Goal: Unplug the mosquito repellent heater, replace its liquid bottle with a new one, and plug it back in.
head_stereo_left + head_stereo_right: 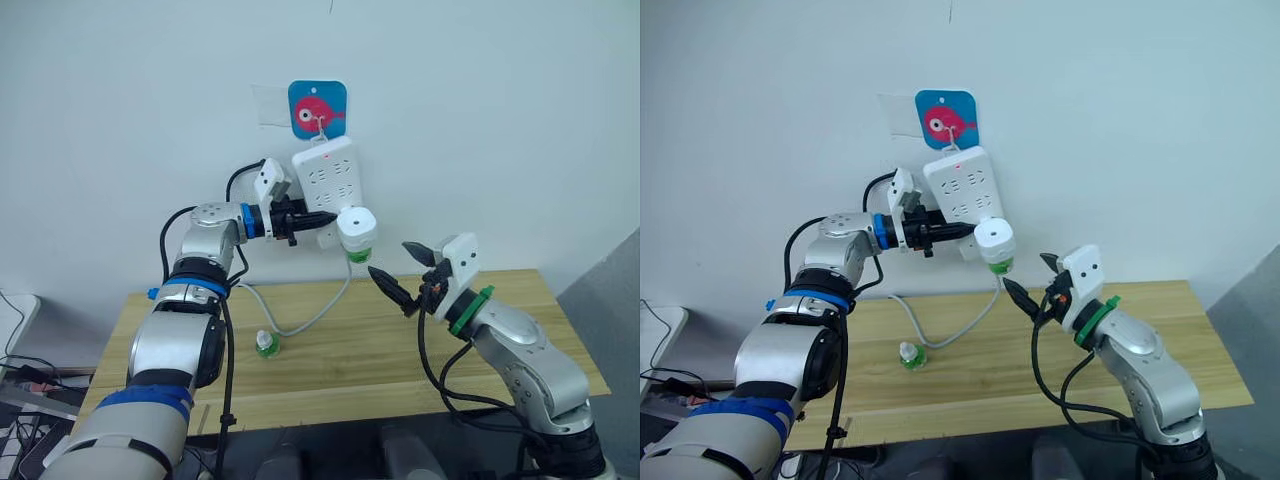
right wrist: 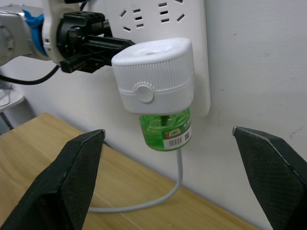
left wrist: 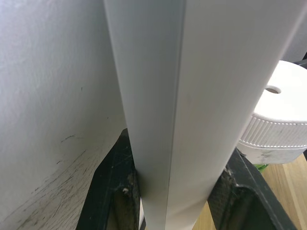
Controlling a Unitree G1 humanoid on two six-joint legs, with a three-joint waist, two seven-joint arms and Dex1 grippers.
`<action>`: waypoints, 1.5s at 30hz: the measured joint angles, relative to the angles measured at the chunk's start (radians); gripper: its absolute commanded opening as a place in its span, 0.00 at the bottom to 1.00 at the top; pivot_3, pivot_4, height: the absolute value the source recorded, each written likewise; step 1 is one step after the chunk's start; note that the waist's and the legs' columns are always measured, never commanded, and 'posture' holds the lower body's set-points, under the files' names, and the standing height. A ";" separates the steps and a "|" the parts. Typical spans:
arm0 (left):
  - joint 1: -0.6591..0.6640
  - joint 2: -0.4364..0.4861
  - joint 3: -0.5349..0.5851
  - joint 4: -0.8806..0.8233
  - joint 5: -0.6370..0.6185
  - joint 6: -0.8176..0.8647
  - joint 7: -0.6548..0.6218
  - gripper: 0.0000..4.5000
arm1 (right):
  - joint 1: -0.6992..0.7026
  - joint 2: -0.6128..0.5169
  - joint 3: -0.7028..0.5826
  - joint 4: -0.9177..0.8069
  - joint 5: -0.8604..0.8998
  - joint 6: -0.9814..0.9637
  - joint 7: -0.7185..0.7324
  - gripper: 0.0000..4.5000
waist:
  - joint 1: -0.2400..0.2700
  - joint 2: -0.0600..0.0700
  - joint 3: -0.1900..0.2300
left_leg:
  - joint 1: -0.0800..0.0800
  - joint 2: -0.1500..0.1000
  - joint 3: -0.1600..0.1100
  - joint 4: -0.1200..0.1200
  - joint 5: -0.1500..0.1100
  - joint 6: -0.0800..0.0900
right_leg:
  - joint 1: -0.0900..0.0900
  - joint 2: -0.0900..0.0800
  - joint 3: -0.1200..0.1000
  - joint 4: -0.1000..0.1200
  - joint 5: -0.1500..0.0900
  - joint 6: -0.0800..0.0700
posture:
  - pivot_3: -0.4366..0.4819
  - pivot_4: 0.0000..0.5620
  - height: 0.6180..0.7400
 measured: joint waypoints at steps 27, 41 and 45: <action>0.014 -0.008 0.007 -0.033 -0.006 0.018 0.033 0.30 | -0.221 0.186 0.167 0.217 -0.283 -0.065 -0.178 0.71 | -0.009 0.000 0.009 | 0.000 0.000 -0.002 0.000 0.000 0.000 | 0.000 -0.001 -0.001 0.000 0.000 0.000 | 0.27 0.27 1.00; 0.013 -0.007 0.006 -0.029 -0.001 0.006 0.044 0.30 | -0.158 0.141 0.154 0.074 -0.273 0.016 -0.157 0.65 | -0.009 0.000 0.009 | -0.001 0.000 -0.002 0.000 0.000 0.000 | 0.000 -0.002 0.000 0.000 0.000 0.000 | 0.27 0.27 1.00; 0.013 -0.007 0.006 -0.016 -0.001 -0.002 0.055 0.30 | -0.141 0.129 0.133 0.009 -0.269 0.073 -0.146 0.65 | -0.010 0.000 0.009 | 0.001 0.000 -0.002 0.000 0.000 0.000 | 0.000 -0.001 0.000 0.001 0.000 0.000 | 0.26 0.26 1.00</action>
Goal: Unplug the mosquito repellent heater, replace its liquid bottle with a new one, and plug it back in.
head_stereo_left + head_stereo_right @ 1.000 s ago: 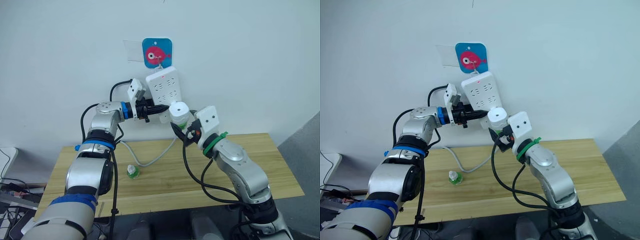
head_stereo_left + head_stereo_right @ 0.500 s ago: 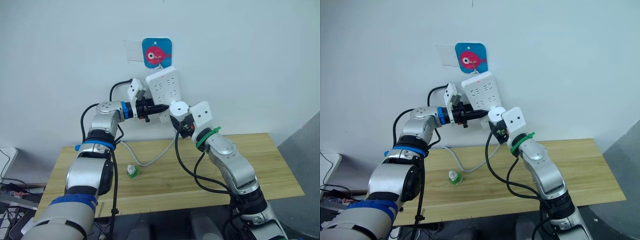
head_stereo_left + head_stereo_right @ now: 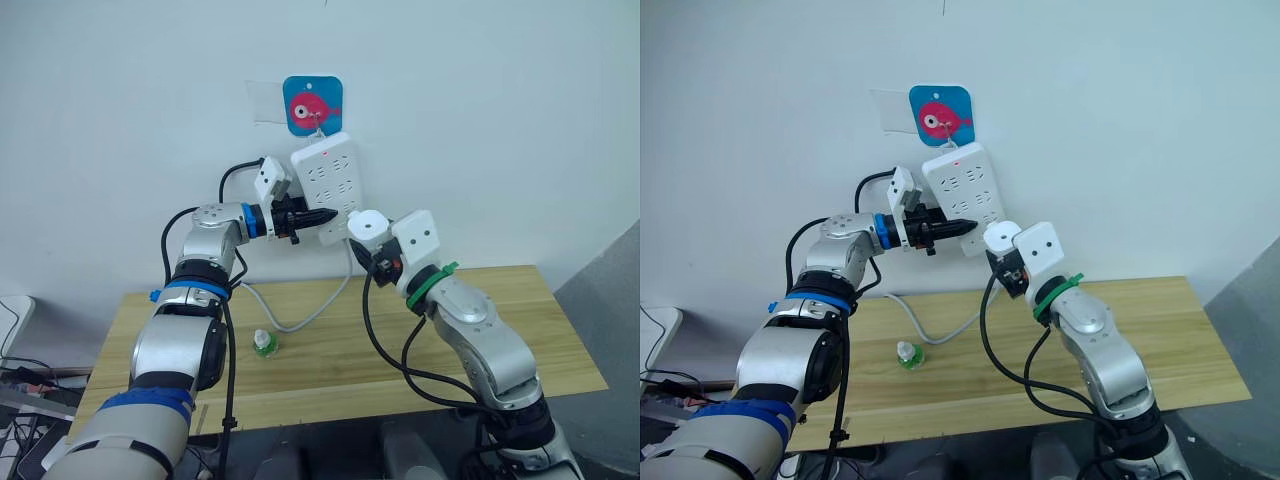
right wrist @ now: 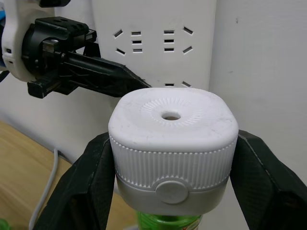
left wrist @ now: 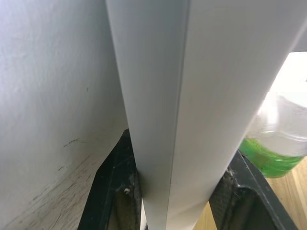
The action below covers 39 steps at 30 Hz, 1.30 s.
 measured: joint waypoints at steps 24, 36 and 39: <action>0.527 0.107 0.080 -0.524 -0.072 0.147 0.196 0.99 | 0.053 0.200 -0.445 0.136 0.418 0.000 -0.004 0.65 | -0.006 0.003 0.000 | -0.008 0.005 0.001 -0.003 0.000 -0.001 | -0.012 0.000 0.003 0.002 0.000 -0.001 | 0.35 0.23 1.00; 0.767 -0.069 -0.102 -1.144 -0.121 0.232 0.372 0.99 | 0.043 0.312 -0.735 0.300 0.976 0.168 -0.257 0.65 | 0.075 0.004 0.001 | -0.011 -0.001 0.006 0.000 0.004 0.000 | -0.015 -0.005 0.004 0.010 0.000 -0.002 | 0.37 0.20 1.00; 0.733 -0.128 -0.171 -1.077 -0.083 0.192 0.397 0.99 | 0.045 0.310 -0.741 0.313 1.054 0.167 -0.292 0.65 | 0.068 0.004 0.000 | -0.010 -0.001 0.007 0.000 0.004 0.000 | -0.015 0.000 0.005 0.011 0.000 -0.002 | 0.35 0.20 1.00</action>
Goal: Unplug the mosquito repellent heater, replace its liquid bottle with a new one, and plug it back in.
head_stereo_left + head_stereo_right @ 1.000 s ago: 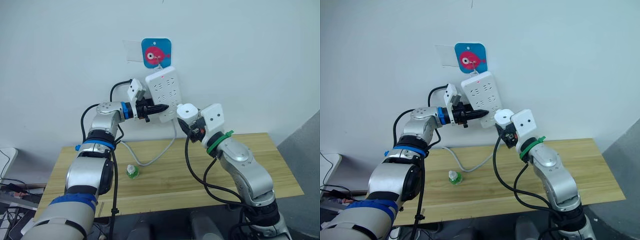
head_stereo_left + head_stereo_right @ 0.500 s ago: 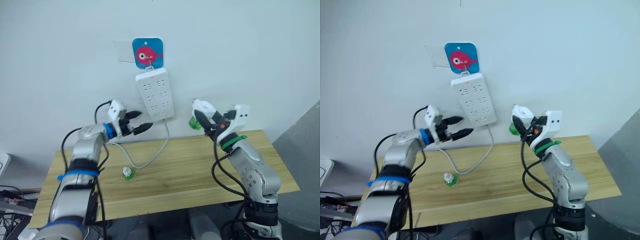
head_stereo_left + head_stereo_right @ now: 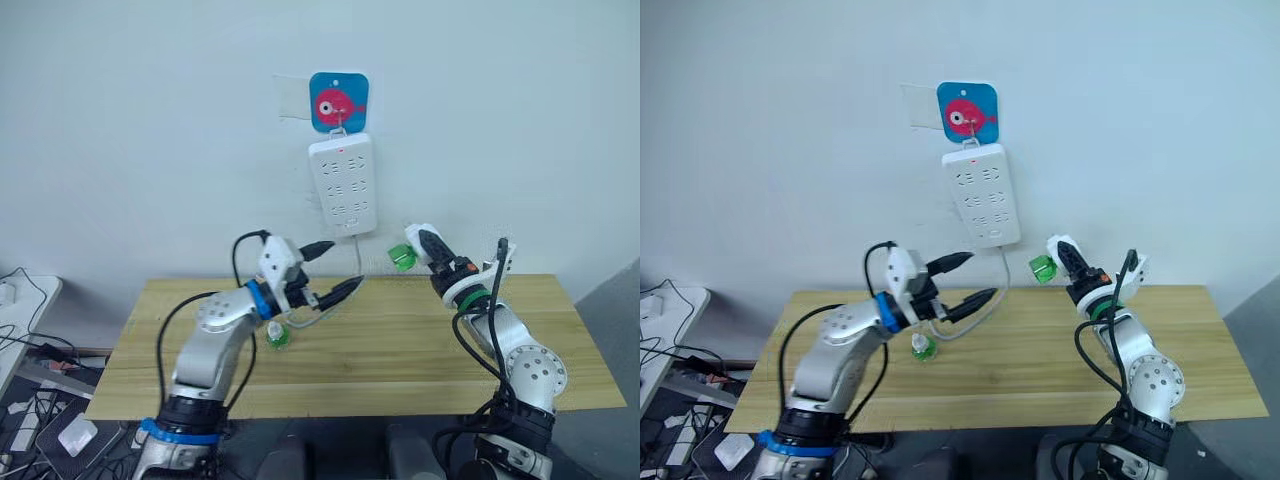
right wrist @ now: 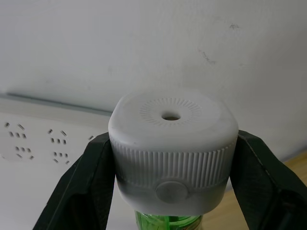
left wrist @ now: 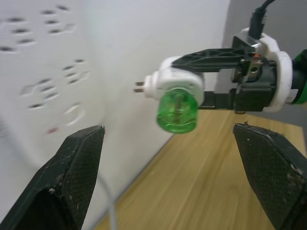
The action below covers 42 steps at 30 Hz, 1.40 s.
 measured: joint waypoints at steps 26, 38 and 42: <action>-0.162 -0.151 -0.068 0.341 0.081 -0.175 0.063 0.99 | 0.067 -0.068 0.150 -0.016 0.164 -0.063 -0.079 0.65 | -0.020 0.000 0.000 | -0.001 0.001 0.000 0.000 0.000 0.000 | -0.001 0.001 0.000 0.000 0.000 0.000 | 0.33 0.21 1.00; -0.165 -0.159 -0.083 0.359 0.093 -0.175 0.054 0.50 | 0.067 -0.092 0.163 -0.016 0.198 -0.105 -0.087 0.65 | -0.020 0.000 0.000 | -0.001 0.001 0.000 0.000 0.000 0.000 | -0.001 0.001 0.000 0.000 0.000 0.000 | 0.33 0.21 1.00; -0.175 -0.161 -0.085 0.372 0.093 -0.175 0.054 0.50 | 0.067 -0.096 0.170 -0.016 0.201 -0.120 -0.095 0.65 | -0.020 0.000 0.000 | -0.001 0.001 0.000 0.000 0.000 0.000 | -0.001 0.001 0.000 0.000 0.000 0.000 | 0.33 0.21 1.00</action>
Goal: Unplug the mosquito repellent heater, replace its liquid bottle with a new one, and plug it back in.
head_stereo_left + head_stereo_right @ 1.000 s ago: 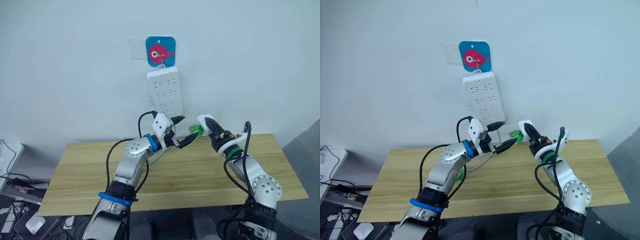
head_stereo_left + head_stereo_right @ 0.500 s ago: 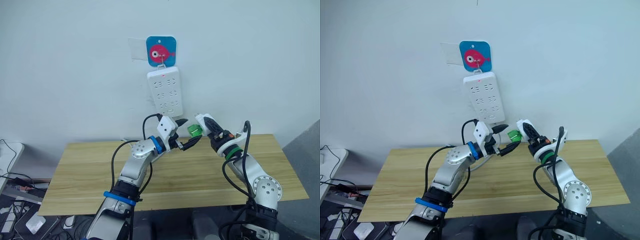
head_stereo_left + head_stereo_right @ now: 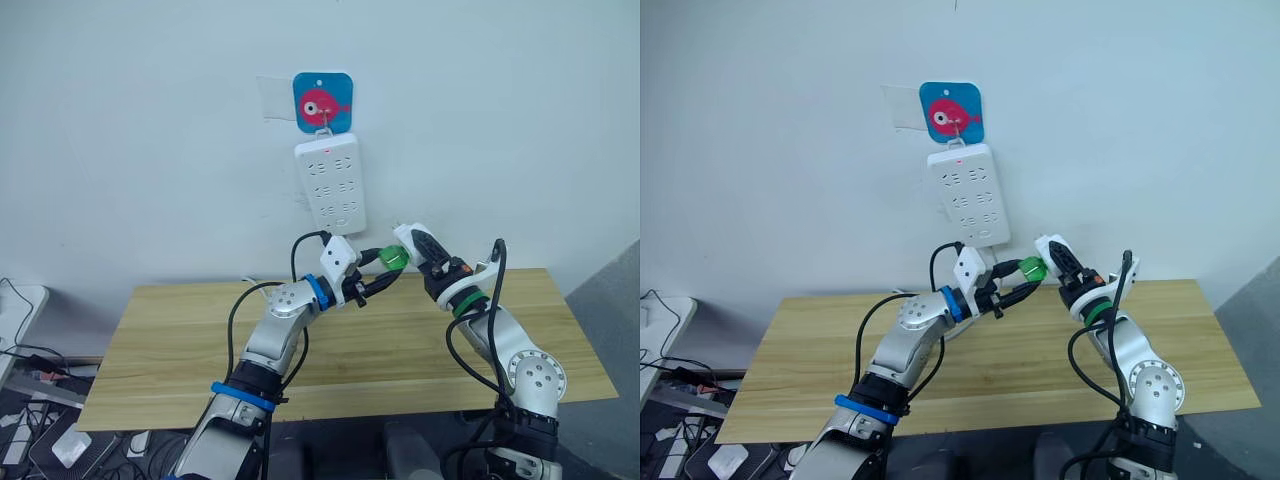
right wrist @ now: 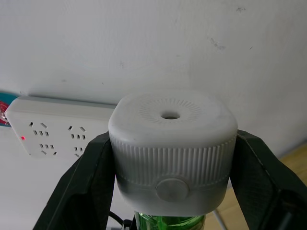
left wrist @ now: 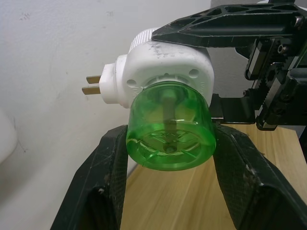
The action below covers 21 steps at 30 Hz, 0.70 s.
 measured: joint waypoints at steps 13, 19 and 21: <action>0.001 0.046 0.010 0.006 -0.002 -0.028 -0.017 0.50 | 0.001 -0.056 0.036 0.003 0.040 0.039 0.030 0.99 | 0.000 0.000 0.000 | 0.000 0.000 0.000 0.000 0.000 0.000 | 0.000 0.000 0.000 0.000 0.000 0.000 | 0.33 0.21 1.00; 0.039 0.153 0.010 -0.017 -0.009 -0.066 -0.138 0.50 | -0.046 -0.290 0.055 0.162 0.126 0.229 0.181 0.99 | 0.000 0.000 0.000 | 0.000 0.000 0.001 0.000 0.000 0.000 | 0.000 0.000 0.000 0.000 0.000 0.000 | 0.34 0.20 1.00; 0.045 0.190 0.005 -0.021 -0.012 -0.084 -0.193 0.50 | -0.078 -0.378 0.057 0.247 0.149 0.318 0.264 0.99 | 0.001 0.000 0.000 | 0.000 0.000 0.000 0.000 0.000 0.000 | 0.000 0.000 0.000 0.000 0.000 0.000 | 0.35 0.20 1.00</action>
